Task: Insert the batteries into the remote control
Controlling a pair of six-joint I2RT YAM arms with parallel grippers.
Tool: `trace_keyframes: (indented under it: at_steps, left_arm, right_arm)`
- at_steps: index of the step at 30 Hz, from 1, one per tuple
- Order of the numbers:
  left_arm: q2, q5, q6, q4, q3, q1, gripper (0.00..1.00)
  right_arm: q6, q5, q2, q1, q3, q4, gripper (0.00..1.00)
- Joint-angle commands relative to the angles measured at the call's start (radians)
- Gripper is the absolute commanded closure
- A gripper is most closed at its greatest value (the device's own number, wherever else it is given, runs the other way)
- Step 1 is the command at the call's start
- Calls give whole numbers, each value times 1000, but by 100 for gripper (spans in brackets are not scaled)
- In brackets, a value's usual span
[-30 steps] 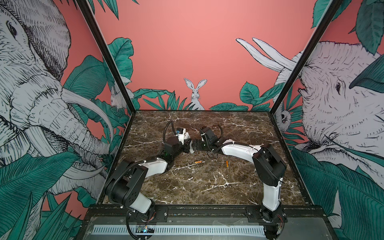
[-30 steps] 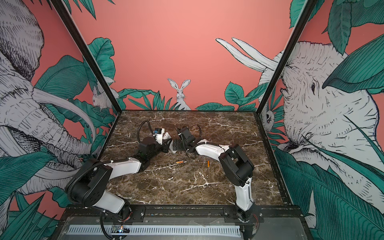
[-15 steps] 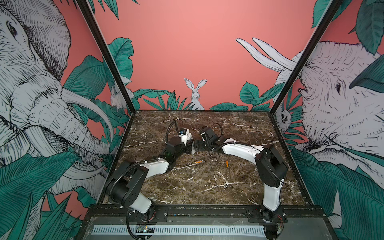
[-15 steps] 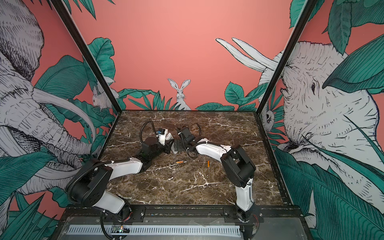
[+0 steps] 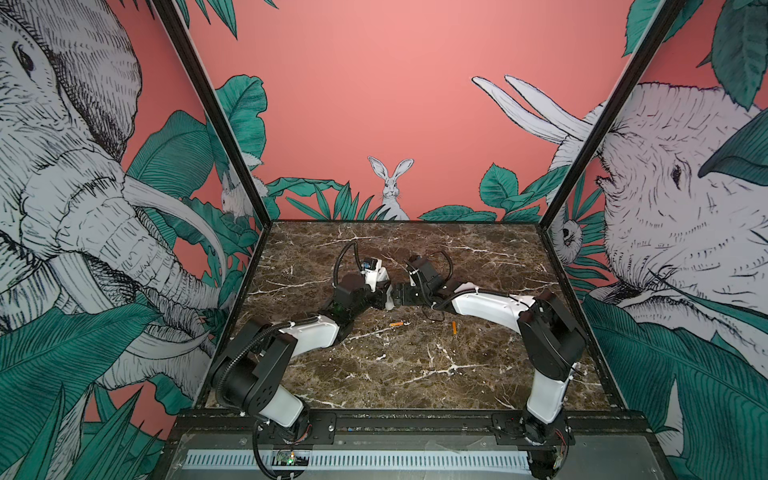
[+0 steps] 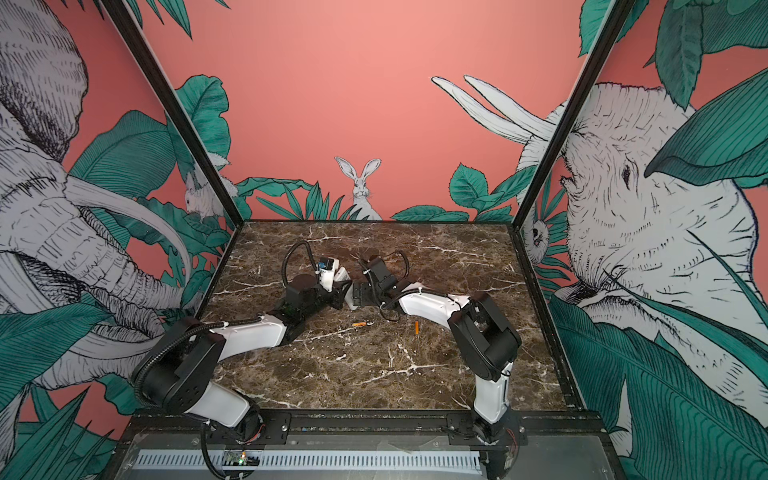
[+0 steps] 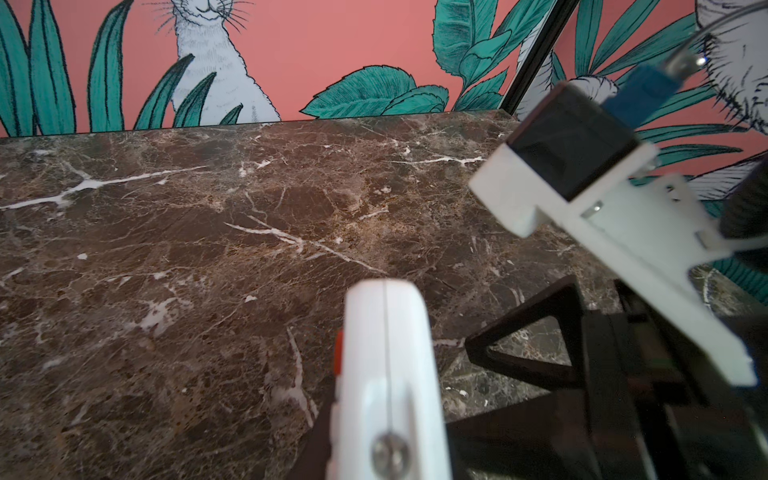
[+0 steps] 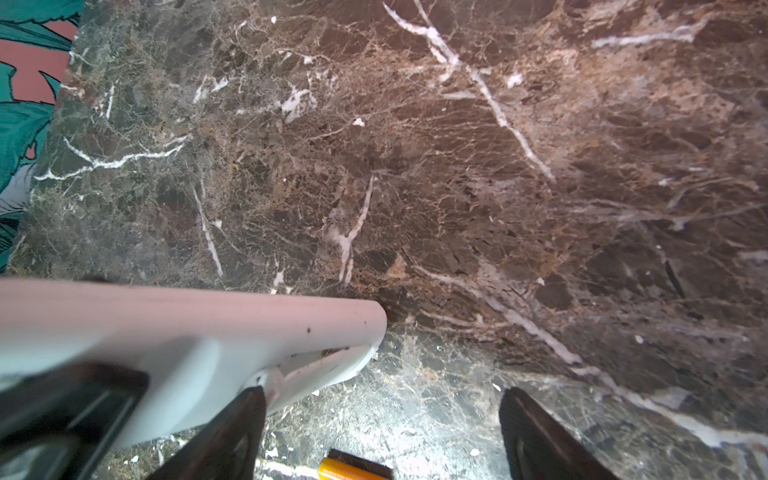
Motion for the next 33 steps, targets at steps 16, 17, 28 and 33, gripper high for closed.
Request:
trace_keyframes:
  at_steps: [16,17,28,33]
  left_arm:
    - [8,15,1,-68,25,-7,86]
    - [8,16,1,-68,26,-7,86]
    - [5,21,5,-79,26,-7,86]
    - [2,18,9,-82,26,-7,85]
  right_arm:
    - [24,-41,-82,-23,-107,98,14]
    - [22,-52,-82,-26,-109,108,14]
    - [15,-112,-73,-40,-104,225,13]
    - [11,-123,-57,-43,-88,217,13]
